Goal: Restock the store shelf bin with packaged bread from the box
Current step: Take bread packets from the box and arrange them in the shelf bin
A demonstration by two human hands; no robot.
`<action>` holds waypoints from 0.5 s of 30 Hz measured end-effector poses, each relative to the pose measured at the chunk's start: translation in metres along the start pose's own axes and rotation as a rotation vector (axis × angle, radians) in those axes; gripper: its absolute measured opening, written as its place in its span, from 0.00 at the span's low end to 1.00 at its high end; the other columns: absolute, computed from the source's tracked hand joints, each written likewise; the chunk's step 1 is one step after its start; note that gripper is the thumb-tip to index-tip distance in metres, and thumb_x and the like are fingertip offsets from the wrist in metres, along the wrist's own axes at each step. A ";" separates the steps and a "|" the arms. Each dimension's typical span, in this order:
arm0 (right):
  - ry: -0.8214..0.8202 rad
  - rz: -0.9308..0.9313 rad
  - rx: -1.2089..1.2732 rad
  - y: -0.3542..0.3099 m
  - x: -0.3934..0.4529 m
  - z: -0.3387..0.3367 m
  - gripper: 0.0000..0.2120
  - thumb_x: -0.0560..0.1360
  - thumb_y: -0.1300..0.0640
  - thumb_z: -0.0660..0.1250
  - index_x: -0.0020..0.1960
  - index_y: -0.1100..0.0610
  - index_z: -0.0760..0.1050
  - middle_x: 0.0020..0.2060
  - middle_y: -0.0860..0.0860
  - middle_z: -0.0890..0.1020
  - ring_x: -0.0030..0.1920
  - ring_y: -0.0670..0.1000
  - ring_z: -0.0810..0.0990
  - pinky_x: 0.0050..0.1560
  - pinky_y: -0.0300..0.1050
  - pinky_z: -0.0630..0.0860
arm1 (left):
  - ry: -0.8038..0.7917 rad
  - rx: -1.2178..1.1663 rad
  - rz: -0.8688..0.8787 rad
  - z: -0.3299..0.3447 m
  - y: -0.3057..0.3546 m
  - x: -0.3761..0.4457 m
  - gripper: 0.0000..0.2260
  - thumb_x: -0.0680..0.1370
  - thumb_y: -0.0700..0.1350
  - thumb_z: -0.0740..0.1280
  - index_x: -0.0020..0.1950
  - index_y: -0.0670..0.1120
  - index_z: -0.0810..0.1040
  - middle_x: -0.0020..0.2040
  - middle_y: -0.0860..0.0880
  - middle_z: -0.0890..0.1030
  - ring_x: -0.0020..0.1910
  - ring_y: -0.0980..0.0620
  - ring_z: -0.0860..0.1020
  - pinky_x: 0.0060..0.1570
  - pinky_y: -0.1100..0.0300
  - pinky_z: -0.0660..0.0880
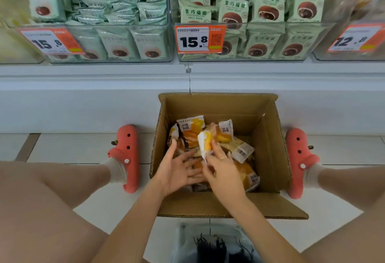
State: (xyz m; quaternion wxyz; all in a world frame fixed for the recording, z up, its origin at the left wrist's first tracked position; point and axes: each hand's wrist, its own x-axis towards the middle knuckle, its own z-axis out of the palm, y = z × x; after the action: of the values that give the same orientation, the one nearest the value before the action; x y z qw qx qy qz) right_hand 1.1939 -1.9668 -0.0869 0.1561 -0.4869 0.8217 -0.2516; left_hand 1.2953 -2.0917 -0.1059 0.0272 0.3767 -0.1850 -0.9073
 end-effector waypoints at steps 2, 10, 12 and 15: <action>-0.192 -0.156 -0.044 -0.004 -0.001 0.010 0.11 0.80 0.53 0.59 0.57 0.52 0.77 0.76 0.49 0.57 0.76 0.49 0.53 0.75 0.57 0.52 | -0.043 -0.003 0.054 0.002 -0.001 -0.002 0.34 0.72 0.64 0.60 0.70 0.43 0.70 0.66 0.37 0.75 0.64 0.37 0.74 0.62 0.40 0.69; 0.162 0.041 0.418 -0.010 0.001 0.003 0.11 0.80 0.51 0.59 0.55 0.54 0.77 0.63 0.47 0.76 0.59 0.38 0.73 0.59 0.42 0.74 | 0.015 0.108 0.042 -0.007 0.008 -0.011 0.26 0.68 0.46 0.71 0.66 0.42 0.72 0.53 0.39 0.81 0.50 0.42 0.80 0.53 0.47 0.74; 0.302 0.182 0.484 0.001 0.012 -0.008 0.14 0.79 0.50 0.59 0.62 0.53 0.74 0.65 0.45 0.74 0.63 0.39 0.71 0.61 0.39 0.72 | 0.016 0.178 -0.029 -0.002 0.006 -0.014 0.23 0.71 0.46 0.69 0.65 0.43 0.72 0.50 0.39 0.82 0.46 0.41 0.82 0.44 0.51 0.78; 0.184 0.409 0.607 0.022 0.020 -0.022 0.15 0.79 0.47 0.59 0.62 0.53 0.72 0.56 0.45 0.77 0.60 0.47 0.74 0.53 0.39 0.73 | 0.006 0.273 -0.118 0.000 0.002 -0.017 0.28 0.69 0.48 0.70 0.68 0.44 0.70 0.54 0.38 0.80 0.49 0.38 0.81 0.40 0.51 0.79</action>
State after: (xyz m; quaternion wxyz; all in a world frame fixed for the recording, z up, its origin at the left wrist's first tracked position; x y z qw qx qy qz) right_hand 1.1573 -1.9695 -0.0814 0.2658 -0.2200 0.8006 -0.4900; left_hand 1.3072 -2.0900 -0.0935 -0.0772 0.3899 -0.2842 -0.8725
